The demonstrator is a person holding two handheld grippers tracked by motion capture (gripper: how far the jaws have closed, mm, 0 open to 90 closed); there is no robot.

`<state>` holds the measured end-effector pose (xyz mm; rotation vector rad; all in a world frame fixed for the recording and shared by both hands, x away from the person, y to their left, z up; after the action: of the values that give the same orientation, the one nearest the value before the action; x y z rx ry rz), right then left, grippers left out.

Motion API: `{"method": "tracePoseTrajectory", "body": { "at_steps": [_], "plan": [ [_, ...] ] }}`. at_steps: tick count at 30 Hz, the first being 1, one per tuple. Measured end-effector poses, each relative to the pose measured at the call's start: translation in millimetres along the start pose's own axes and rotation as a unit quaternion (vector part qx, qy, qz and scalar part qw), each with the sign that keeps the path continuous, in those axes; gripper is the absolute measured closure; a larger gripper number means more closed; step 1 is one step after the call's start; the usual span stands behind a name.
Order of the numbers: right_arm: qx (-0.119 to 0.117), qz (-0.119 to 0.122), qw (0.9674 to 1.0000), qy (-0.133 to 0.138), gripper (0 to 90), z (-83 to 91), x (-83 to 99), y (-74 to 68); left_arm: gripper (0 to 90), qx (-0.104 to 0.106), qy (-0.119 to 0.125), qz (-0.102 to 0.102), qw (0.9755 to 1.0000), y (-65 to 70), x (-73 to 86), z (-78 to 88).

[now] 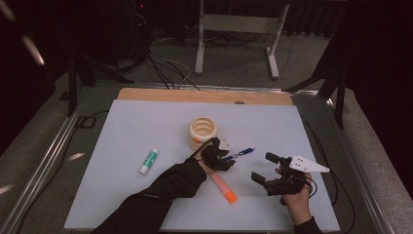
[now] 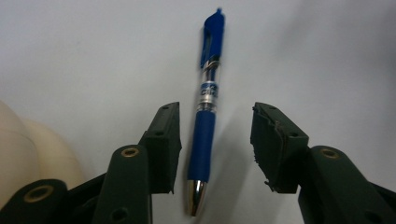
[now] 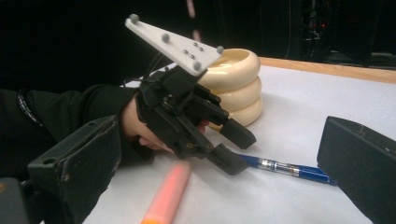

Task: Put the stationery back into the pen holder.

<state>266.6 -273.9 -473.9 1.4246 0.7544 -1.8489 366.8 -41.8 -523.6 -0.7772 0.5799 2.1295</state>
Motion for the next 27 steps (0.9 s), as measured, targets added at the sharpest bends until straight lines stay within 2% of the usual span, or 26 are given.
{"method": "tracePoseTrajectory", "body": {
  "at_steps": [3, 15, 22, 27],
  "plan": [
    [0.000, 0.001, 1.0000, 0.001, 0.0, 0.2, -0.1, 0.0, 57.8, -0.016, -0.017, 0.000, 0.9997, -0.3, -0.7, -4.9],
    [-0.001, 0.000, 1.0000, 0.000, 0.0, 0.3, 0.3, 0.2, 68.8, -0.006, -0.021, 0.013, 0.9997, -5.6, -6.1, -10.6],
    [-0.003, 0.000, 1.0000, -0.001, 0.0, -0.4, 0.4, 0.1, 73.1, -0.002, -0.037, 0.001, 0.9993, -6.4, -10.3, -11.5],
    [-0.003, -0.001, 1.0000, -0.002, 0.0, -0.3, 0.6, 0.2, 78.4, 0.004, -0.036, 0.007, 0.9993, -8.3, -11.1, -12.3]
  ]
}}
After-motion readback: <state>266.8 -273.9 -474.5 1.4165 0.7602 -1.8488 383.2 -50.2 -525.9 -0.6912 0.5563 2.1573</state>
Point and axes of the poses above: each handheld gripper's, and its own axes: z roughly backward along the jaws, x roughly out of its underside, y roughly to its right, the point moved 1 cm from there along -z, roughly forward along the jaws, and after that the axes turned 11 degrees about z, right-handed, at the moved point
